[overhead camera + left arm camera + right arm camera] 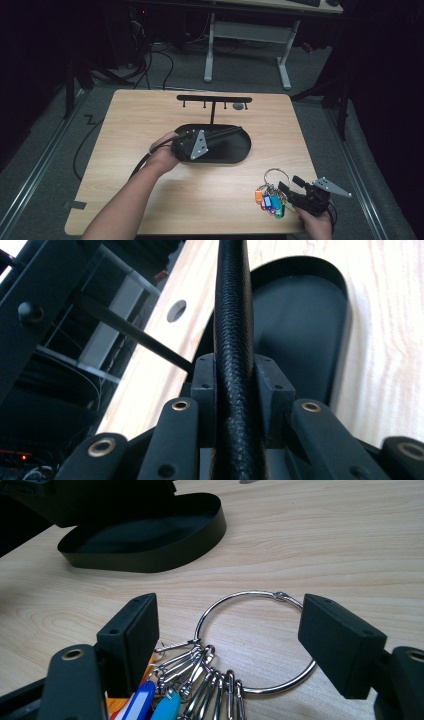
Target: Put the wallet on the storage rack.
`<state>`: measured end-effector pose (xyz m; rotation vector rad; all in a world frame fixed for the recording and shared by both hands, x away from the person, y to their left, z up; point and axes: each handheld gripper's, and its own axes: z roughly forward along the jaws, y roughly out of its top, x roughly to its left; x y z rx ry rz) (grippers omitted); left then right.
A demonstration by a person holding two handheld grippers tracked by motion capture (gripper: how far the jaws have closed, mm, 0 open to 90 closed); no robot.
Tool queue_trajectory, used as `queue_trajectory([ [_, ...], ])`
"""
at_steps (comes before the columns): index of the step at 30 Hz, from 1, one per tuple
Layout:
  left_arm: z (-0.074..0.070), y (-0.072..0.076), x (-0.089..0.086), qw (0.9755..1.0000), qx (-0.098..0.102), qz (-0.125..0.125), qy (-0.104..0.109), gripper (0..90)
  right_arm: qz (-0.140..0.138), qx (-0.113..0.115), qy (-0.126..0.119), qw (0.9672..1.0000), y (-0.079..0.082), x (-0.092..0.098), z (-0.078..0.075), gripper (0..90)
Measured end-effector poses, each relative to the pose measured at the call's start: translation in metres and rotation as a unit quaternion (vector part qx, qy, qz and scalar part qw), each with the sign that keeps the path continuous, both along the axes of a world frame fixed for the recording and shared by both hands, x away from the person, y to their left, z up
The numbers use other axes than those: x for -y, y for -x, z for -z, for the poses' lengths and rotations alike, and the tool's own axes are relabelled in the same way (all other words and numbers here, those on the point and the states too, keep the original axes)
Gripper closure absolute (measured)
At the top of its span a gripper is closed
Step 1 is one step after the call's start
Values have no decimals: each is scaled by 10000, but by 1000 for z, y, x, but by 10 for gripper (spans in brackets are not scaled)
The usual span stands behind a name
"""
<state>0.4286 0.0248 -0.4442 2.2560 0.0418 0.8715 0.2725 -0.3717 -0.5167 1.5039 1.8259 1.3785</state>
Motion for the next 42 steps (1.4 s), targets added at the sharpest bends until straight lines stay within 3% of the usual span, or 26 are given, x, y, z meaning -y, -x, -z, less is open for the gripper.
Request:
queue_trajectory([
  [10,10,-20,11,9999,-81,6,-89,743,40,3,-97,9999,3,4,0,248],
  [13,16,-22,11,9997,-96,9,-215,744,29,-14,-101,9999,3,4,1,248],
  [20,21,-27,8,9997,-28,54,-251,743,20,-12,-96,10000,3,2,1,248],
  [24,24,-33,3,9996,-133,76,-241,742,29,-32,-99,9999,3,2,1,248],
  [30,37,-32,-2,9981,-245,44,-567,737,32,-43,-77,10000,3,2,2,250],
  [35,41,-28,-3,9979,-174,93,-620,734,33,-65,-69,9999,3,1,2,250],
  [42,48,-24,-4,9970,-281,164,-704,719,14,-73,-51,10000,3,-1,2,250],
])
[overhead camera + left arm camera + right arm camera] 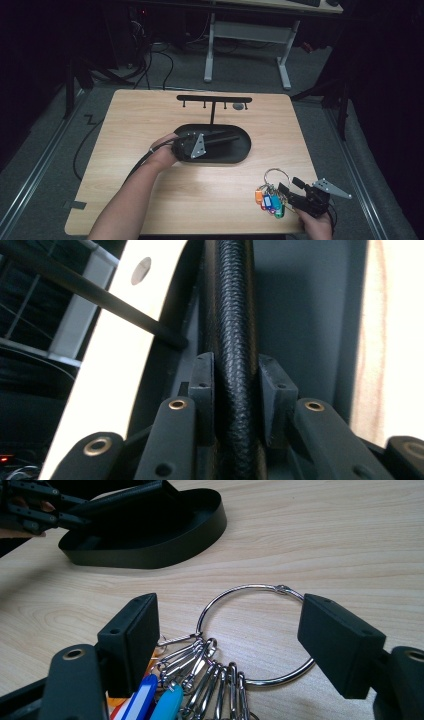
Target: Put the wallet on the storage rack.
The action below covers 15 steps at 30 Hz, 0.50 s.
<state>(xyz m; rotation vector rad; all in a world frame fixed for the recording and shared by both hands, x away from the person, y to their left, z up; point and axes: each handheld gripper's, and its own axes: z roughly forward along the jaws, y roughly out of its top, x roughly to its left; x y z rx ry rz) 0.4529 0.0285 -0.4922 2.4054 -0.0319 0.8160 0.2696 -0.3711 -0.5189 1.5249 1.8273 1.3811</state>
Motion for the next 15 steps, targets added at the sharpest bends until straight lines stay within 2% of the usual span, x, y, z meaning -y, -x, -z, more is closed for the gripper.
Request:
queue_trajectory([
  [3,5,1,0,10000,-75,17,-27,700,4,27,14,10000,0,1,0,250],
  [4,5,1,-1,9999,-55,31,-128,693,6,27,12,10000,0,1,0,251],
  [7,7,2,-1,9998,-137,23,-140,671,-2,31,29,10000,0,1,0,251],
  [10,8,0,-2,9993,-381,20,-1,645,-5,3,17,10000,0,0,0,251],
  [15,10,-5,-5,9983,-567,-116,-22,596,-13,-1,31,10000,-1,0,1,252],
])
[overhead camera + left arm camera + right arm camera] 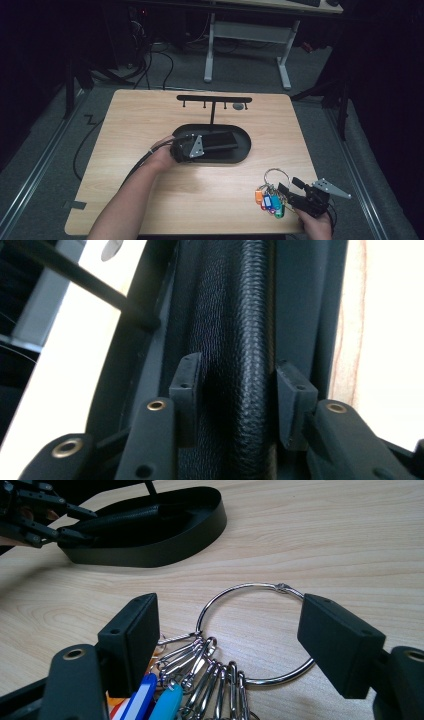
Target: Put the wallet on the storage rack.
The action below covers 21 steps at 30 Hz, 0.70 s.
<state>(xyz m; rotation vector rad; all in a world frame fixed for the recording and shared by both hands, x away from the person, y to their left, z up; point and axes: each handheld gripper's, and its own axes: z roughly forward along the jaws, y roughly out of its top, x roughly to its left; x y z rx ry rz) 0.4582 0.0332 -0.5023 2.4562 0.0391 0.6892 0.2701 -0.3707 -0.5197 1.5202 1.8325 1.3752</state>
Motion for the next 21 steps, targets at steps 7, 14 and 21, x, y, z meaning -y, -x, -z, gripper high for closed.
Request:
queue_trajectory([
  [7,-3,-7,-6,9990,-236,-352,107,546,2,-16,7,10000,0,0,1,253],
  [14,-5,-1,-5,9990,-335,-268,118,474,-9,-13,11,10000,-1,0,1,253],
  [21,-14,10,-1,9986,-293,-283,327,471,0,-22,2,10000,-1,-1,1,253],
])
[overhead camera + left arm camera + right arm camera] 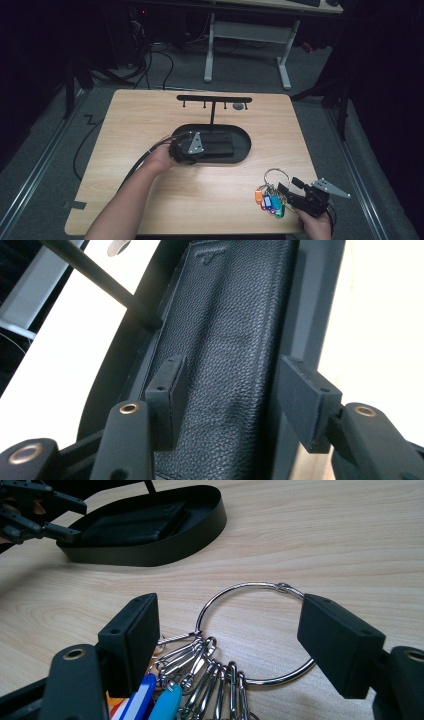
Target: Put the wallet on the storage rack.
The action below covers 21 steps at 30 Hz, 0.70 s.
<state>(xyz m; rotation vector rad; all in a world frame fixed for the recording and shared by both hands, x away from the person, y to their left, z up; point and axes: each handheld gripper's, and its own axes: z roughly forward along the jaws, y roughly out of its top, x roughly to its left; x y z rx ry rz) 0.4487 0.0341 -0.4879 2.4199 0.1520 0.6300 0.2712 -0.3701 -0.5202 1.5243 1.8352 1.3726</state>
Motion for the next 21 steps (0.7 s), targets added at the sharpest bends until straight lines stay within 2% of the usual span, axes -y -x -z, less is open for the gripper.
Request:
queue_trajectory([
  [6,0,9,-7,9995,-53,-141,281,465,-13,27,21,10000,0,-1,-1,253],
  [11,0,20,-18,9981,-140,-272,542,455,-27,35,49,10000,-1,-1,-1,253],
  [13,0,26,-23,9971,-115,-332,675,452,-34,28,39,10000,-1,-2,-1,253],
  [18,3,41,-37,9933,-199,-514,1020,473,-46,23,57,10000,-1,-4,-1,253],
  [21,7,48,-43,9919,-288,-610,1078,476,-48,24,62,10000,-1,-4,-2,253],
])
